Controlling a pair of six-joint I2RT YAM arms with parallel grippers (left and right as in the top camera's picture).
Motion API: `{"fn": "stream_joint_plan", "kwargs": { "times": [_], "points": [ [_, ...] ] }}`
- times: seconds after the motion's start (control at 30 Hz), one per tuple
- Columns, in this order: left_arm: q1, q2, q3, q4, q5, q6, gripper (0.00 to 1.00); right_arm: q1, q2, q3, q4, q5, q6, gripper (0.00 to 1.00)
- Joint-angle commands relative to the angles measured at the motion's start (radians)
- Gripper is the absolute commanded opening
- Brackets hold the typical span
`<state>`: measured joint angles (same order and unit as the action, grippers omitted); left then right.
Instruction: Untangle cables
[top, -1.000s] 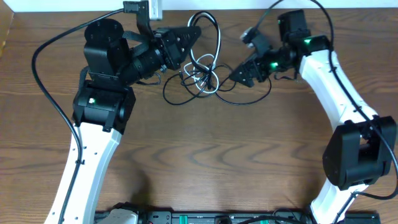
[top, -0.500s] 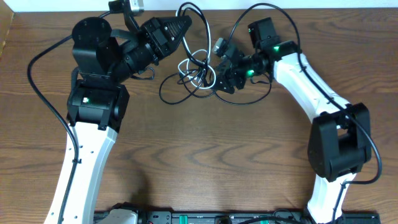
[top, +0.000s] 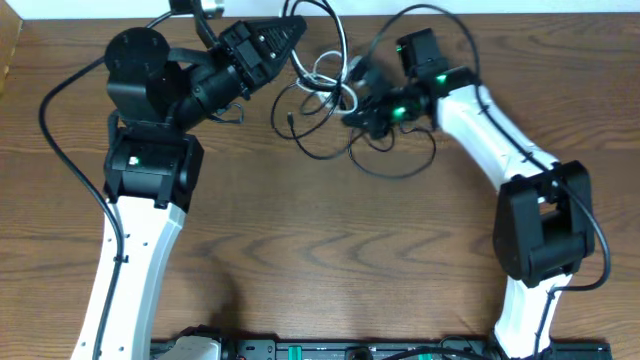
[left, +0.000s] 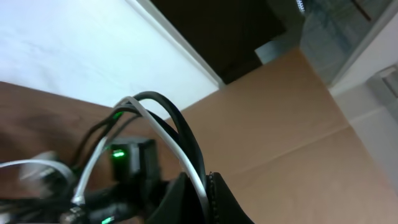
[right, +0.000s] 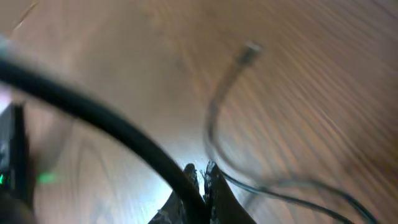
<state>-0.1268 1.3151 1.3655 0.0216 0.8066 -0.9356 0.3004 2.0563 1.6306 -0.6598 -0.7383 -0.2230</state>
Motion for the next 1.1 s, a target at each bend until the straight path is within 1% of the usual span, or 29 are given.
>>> {"fn": "stream_joint_plan", "kwargs": {
  "times": [0.0, 0.07, 0.13, 0.23, 0.3, 0.37, 0.43, 0.53, 0.6, 0.7, 0.77, 0.87, 0.97, 1.07],
  "points": [
    [0.05, -0.015, 0.011, -0.069, -0.021, 0.123, 0.07, -0.114, 0.003, 0.009, -0.059, 0.167, 0.216, 0.01],
    [0.077, -0.015, 0.011, -0.163, -0.08, 0.179, 0.07, -0.165, 0.002, 0.009, -0.113, 0.243, 0.239, 0.01],
    [0.108, -0.015, 0.011, -0.278, -0.168, 0.25, 0.07, -0.212, -0.005, 0.009, -0.166, 0.315, 0.249, 0.01],
    [0.144, -0.014, 0.011, -0.458, -0.356, 0.356, 0.07, -0.282, -0.033, 0.01, -0.246, 0.406, 0.249, 0.01],
    [0.156, -0.009, 0.011, -0.539, -0.458, 0.395, 0.07, -0.315, -0.056, 0.01, -0.278, 0.426, 0.249, 0.01],
    [0.161, -0.001, 0.011, -0.608, -0.512, 0.442, 0.08, -0.35, -0.088, 0.01, -0.307, 0.425, 0.248, 0.01],
    [0.161, 0.014, 0.011, -0.669, -0.51, 0.491, 0.08, -0.372, -0.119, 0.01, -0.336, 0.425, 0.243, 0.01],
    [0.145, 0.054, 0.011, -0.747, -0.49, 0.5, 0.07, -0.381, -0.155, 0.01, -0.371, 0.406, 0.222, 0.01],
    [0.124, 0.093, 0.01, -0.781, -0.416, 0.552, 0.08, -0.373, -0.166, 0.01, -0.386, 0.406, 0.221, 0.01],
    [0.062, 0.181, 0.01, -0.805, -0.264, 0.653, 0.08, -0.35, -0.167, 0.009, -0.408, 0.406, 0.221, 0.01],
    [0.024, 0.231, 0.01, -0.812, -0.243, 0.678, 0.08, -0.337, -0.165, 0.009, -0.414, 0.407, 0.221, 0.01],
    [-0.03, 0.312, 0.01, -0.818, -0.241, 0.681, 0.17, -0.312, -0.165, 0.009, -0.415, 0.407, 0.218, 0.01],
    [-0.067, 0.381, 0.01, -0.817, -0.242, 0.681, 0.36, -0.292, -0.165, 0.009, -0.415, 0.407, 0.217, 0.01],
    [-0.077, 0.418, 0.01, -0.816, -0.242, 0.701, 0.52, -0.278, -0.165, 0.009, -0.414, 0.407, 0.218, 0.01]
  ]
}}
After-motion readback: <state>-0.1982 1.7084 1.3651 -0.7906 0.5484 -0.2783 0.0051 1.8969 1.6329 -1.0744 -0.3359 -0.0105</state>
